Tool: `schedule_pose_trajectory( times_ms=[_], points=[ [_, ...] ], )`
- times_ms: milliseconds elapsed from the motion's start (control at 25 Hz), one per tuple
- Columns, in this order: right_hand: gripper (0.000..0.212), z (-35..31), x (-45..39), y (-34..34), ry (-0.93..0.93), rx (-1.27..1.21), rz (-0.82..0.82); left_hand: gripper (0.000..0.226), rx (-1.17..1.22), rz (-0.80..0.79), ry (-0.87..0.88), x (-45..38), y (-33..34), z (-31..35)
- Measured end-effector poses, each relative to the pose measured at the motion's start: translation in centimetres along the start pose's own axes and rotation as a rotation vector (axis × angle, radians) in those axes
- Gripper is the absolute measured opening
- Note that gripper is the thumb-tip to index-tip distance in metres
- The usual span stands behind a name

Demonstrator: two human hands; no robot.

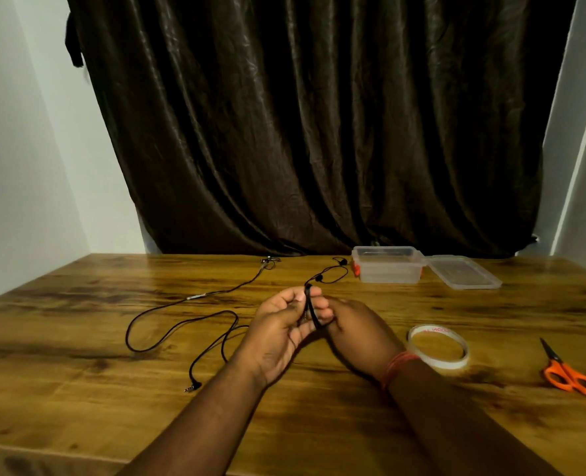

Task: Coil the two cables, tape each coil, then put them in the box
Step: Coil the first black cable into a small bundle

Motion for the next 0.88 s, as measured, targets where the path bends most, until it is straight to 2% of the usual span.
schedule_pose_trajectory(
  times_ms=[120,200,280,400,480,600,760,880],
  points=[
    [0.022,-0.2,0.3,0.7,-0.091,0.077,-0.105,0.025,0.103,0.079,0.053,-0.3,-0.1,0.5],
    [0.024,-0.3,0.5,0.7,-0.152,0.119,-0.192,0.026,0.038,0.112,0.110,-0.5,-0.2,0.5],
    [0.023,-0.6,0.6,0.4,-0.208,0.141,-0.183,0.025,-0.169,0.147,0.183,-0.5,-0.3,0.1],
    [0.021,-0.9,0.4,-0.7,-0.251,0.126,-0.067,0.025,-0.561,0.173,0.297,-0.5,-0.6,-0.9],
    [0.019,-0.8,0.2,-1.2,-0.242,0.121,-0.013,0.024,-0.684,0.132,0.306,-0.7,-0.9,-1.5],
    [0.011,-0.3,-0.1,-1.8,-0.175,0.092,0.076,0.026,-0.635,0.020,0.191,-0.8,-0.8,-1.8],
    [0.009,0.3,-0.5,-2.0,-0.003,-0.071,0.176,0.027,-0.370,-0.055,0.026,-0.1,-0.4,-1.3],
    [0.015,0.8,-0.6,-1.3,0.072,-0.167,0.128,0.025,-0.171,-0.084,-0.042,0.4,-0.1,-0.5]
  ],
)
Point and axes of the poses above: each hand's wrist, its own x-axis away from the middle knuckle, its own y-axis out of the palm, z = x × y, the point moved 1 cm from there along -x, towards the middle knuckle, and after that the axes turned 13 degrees about z, right-handed, at the moved point
